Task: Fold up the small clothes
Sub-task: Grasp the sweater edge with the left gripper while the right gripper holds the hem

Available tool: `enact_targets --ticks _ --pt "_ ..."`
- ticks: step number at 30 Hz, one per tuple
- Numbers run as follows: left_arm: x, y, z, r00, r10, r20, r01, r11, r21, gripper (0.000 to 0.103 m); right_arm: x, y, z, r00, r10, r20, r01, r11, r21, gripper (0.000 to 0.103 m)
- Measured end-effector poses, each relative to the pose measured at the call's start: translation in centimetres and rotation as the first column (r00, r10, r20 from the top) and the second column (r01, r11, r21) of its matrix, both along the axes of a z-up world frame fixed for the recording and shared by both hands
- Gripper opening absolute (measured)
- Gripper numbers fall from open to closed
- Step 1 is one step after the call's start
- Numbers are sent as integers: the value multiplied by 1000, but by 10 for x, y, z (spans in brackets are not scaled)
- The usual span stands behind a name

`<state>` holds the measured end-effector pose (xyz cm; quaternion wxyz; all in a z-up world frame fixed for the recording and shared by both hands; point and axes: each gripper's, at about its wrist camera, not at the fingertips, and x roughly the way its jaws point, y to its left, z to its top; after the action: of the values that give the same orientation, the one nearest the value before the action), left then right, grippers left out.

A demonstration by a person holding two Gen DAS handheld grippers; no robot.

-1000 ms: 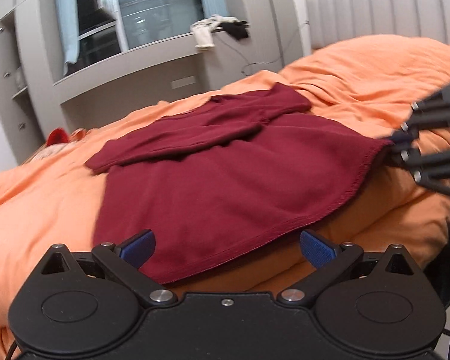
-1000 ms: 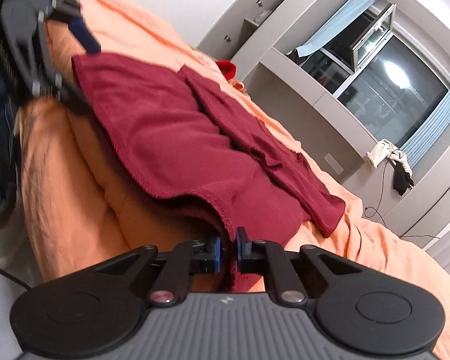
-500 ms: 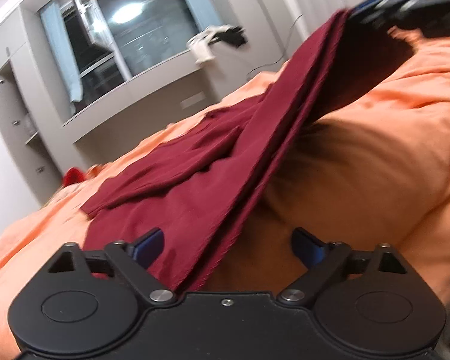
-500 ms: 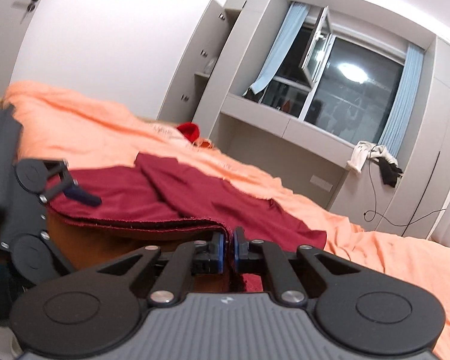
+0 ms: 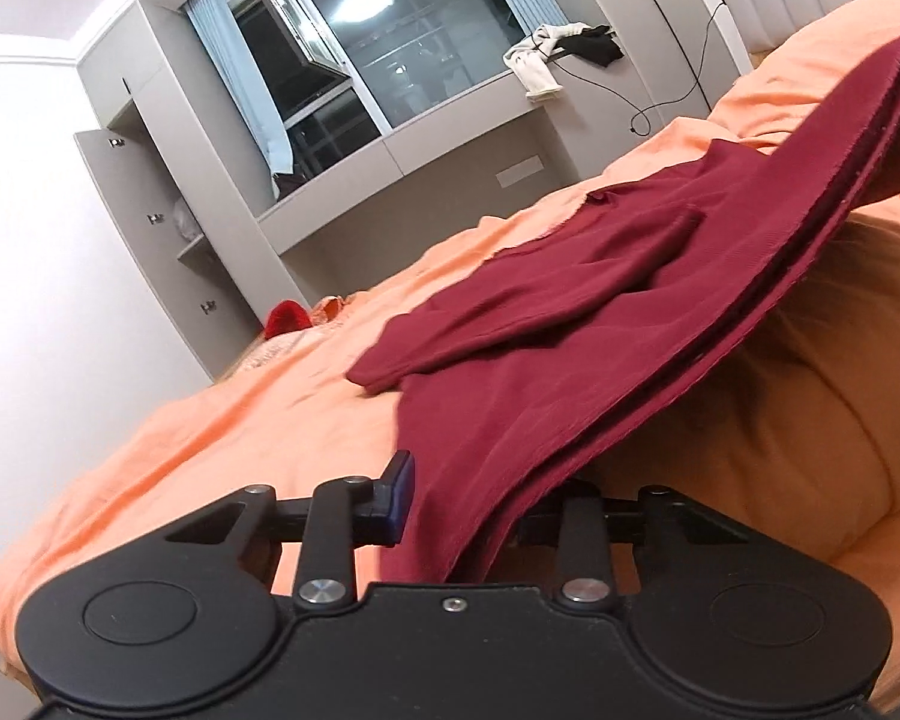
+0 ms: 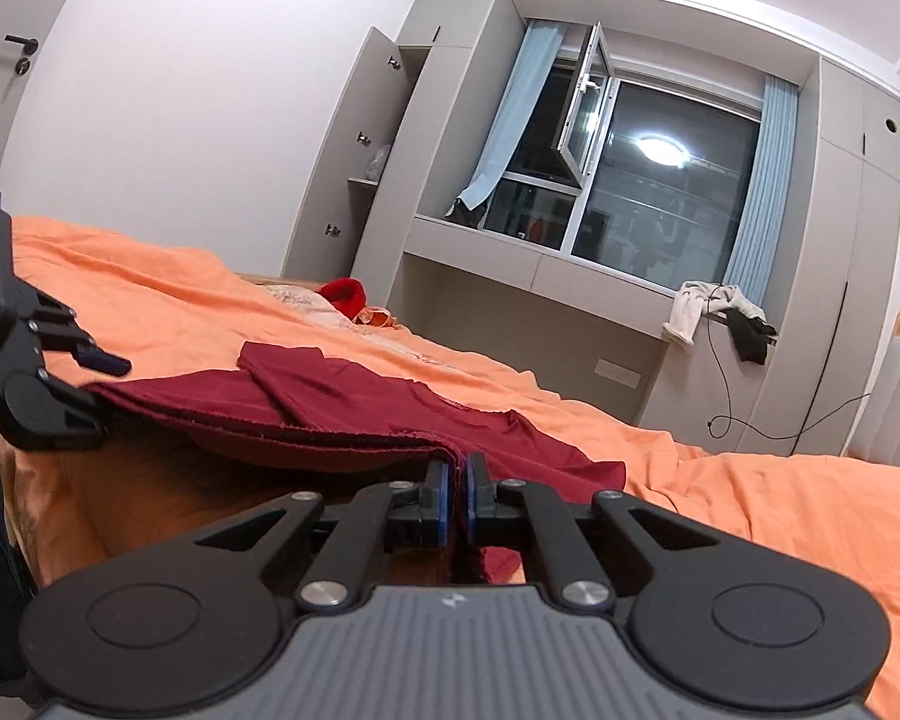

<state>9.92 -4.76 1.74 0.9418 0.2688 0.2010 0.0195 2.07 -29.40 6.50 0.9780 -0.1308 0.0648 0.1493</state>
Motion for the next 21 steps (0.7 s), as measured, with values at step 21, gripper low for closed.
enact_targets --ticks 21 --pt "-16 23 10 1000 2 2 -2 1000 -32 6 -9 6 -18 998 -38 -48 39 999 19 6"
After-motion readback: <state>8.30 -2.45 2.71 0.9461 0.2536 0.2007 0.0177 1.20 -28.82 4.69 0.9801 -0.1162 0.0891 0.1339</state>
